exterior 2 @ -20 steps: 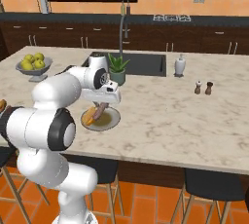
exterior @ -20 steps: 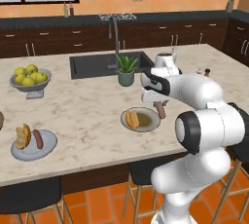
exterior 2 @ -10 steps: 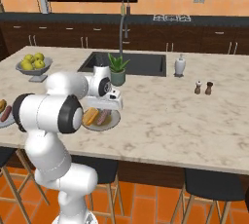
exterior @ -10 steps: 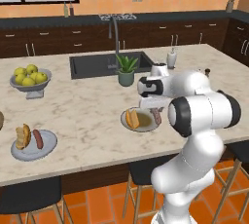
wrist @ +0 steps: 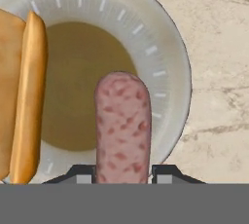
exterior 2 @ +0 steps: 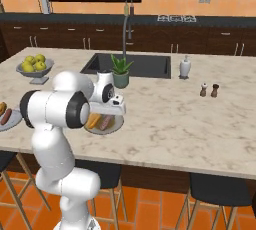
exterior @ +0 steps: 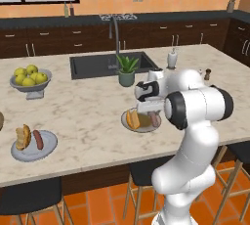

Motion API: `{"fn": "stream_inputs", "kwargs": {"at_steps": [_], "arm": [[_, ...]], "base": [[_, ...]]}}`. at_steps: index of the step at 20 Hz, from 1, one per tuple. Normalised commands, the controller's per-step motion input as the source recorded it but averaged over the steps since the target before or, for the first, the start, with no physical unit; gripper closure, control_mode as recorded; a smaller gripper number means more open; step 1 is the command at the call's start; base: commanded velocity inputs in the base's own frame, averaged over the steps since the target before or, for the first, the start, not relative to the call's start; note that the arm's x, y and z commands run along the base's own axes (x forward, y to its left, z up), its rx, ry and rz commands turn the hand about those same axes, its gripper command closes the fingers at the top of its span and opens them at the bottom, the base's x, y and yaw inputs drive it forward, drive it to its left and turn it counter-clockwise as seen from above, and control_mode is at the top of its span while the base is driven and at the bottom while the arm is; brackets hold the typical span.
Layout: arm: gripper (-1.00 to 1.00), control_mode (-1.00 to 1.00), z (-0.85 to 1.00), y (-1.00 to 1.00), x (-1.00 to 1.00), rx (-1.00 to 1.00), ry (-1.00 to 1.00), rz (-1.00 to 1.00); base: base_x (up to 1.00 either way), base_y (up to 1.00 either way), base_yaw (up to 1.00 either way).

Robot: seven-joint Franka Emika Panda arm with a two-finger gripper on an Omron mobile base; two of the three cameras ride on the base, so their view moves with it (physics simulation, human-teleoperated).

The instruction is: Place one bun and one sausage from the bowl on each plate.

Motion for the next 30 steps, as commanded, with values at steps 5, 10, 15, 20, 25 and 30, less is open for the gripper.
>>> {"fn": "stream_inputs", "kwargs": {"at_steps": [5, 10, 15, 20, 25, 30], "arm": [[1.00, -1.00, -0.25, 0.00, 0.20, 0.00, 0.00, 0.00], [1.00, -1.00, -0.32, 0.00, 0.13, 0.00, 0.00, 0.00], [1.00, -1.00, -0.13, 0.00, 0.13, 0.00, 0.00, 0.00], [1.00, -1.00, 0.00, 0.00, 0.00, 0.00, 0.00, 0.00], [-1.00, -1.00, 0.00, 0.00, 0.00, 0.00, 0.00, 0.00], [-1.00, -1.00, 0.00, 0.00, 0.00, 0.00, 0.00, 0.00]], "base": [[0.00, 0.00, 0.00], [0.00, 0.00, 0.00], [0.00, 0.00, 0.00], [0.00, 0.00, 0.00], [0.00, 0.00, 0.00], [0.00, 0.00, 0.00]]}}
